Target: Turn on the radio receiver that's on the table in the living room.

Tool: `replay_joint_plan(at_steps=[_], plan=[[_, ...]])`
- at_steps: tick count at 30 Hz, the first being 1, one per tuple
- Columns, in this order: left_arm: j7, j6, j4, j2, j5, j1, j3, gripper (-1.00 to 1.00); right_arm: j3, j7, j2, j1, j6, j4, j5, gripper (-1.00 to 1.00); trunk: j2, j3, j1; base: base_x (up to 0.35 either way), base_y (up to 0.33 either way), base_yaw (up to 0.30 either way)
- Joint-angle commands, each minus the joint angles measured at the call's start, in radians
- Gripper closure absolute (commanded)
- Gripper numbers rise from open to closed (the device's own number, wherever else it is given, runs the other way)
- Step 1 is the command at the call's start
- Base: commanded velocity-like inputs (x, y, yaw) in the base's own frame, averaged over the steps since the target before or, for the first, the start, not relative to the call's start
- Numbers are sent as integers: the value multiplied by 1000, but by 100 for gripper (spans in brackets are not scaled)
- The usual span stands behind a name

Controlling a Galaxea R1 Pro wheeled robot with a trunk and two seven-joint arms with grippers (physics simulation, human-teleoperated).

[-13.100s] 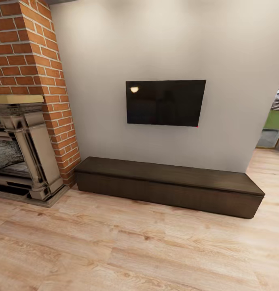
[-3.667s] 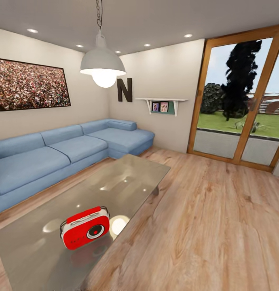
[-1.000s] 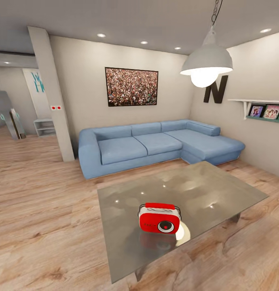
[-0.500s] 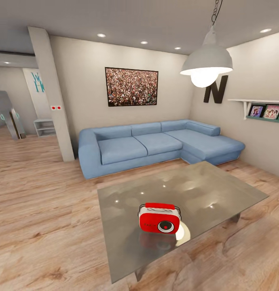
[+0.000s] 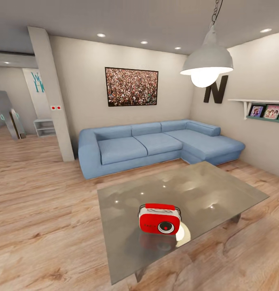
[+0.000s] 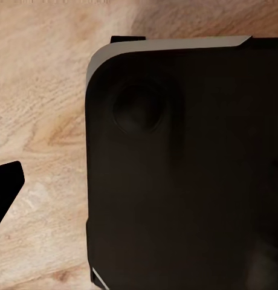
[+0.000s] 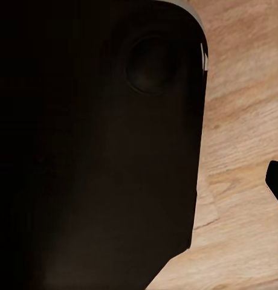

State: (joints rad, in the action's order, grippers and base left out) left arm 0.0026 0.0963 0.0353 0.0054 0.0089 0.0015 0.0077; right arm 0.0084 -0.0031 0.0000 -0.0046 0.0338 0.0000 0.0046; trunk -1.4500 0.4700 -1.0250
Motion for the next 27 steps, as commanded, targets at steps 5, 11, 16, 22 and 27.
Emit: replay_joint_plan(at_steps=[5,11,16,22,27], plan=[[0,-2,0,-1,0,0,0,-100,1,0,0,0,0,0,1,-100,0,0,0,251,0,0],[0,-3,0,-1,0,0,0,-100,1,0,0,0,0,0,1,-100,0,0,0,311,0,0],[0,-3,0,0,0,0,0,-100,1,-1,0,0,0,0,1,-100,0,0,0,321,0,0],[0,-3,0,-1,0,0,1,-100,2,-2,0,0,0,0,2,-100,0,0,0,322,0,0],[0,-1,0,0,0,0,1,-100,1,-5,0,0,0,0,2,-100,0,0,0,234,0,0]])
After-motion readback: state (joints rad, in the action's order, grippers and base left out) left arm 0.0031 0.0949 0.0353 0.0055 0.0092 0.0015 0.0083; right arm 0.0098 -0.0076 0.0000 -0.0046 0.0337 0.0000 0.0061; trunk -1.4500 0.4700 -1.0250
